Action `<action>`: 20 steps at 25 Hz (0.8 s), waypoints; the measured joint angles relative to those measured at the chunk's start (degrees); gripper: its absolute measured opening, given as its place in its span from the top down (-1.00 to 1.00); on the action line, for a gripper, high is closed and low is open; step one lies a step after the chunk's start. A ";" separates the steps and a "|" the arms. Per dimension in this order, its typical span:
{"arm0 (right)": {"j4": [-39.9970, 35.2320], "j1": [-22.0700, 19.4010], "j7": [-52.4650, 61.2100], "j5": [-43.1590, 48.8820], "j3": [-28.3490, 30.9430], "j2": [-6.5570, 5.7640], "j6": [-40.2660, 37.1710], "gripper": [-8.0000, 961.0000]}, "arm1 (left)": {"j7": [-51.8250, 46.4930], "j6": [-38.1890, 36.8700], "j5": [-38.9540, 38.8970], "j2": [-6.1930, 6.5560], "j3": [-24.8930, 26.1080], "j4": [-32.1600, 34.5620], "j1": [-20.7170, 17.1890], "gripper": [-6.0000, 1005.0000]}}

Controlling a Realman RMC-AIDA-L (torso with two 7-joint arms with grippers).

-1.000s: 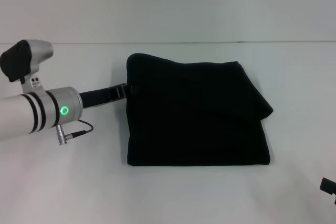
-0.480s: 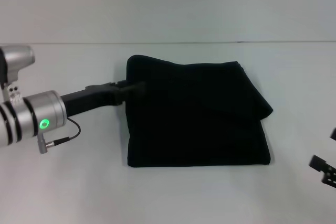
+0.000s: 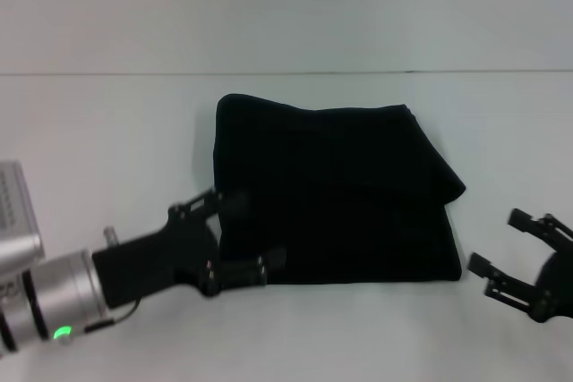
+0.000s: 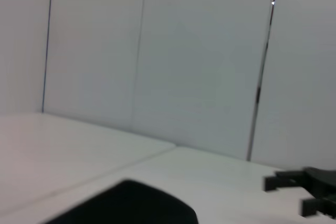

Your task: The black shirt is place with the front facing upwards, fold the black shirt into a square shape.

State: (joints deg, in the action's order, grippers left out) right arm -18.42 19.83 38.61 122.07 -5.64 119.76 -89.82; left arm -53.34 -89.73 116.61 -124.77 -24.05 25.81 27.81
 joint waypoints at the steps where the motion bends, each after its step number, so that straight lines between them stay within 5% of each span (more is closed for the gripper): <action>1: 0.72 0.27 -0.62 0.00 0.00 0.02 0.85 -0.90 | -0.14 0.00 0.41 0.00 0.21 -0.10 -0.27 -0.89; 20: 4.51 0.16 -2.28 0.71 -0.95 0.20 5.96 -0.90 | -0.40 3.21 7.94 0.18 3.01 -2.53 -2.26 -0.89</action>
State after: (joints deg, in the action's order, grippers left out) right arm -13.91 19.99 36.33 122.78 -6.59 119.97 -83.86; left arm -53.74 -86.53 124.55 -124.60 -21.03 23.28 25.55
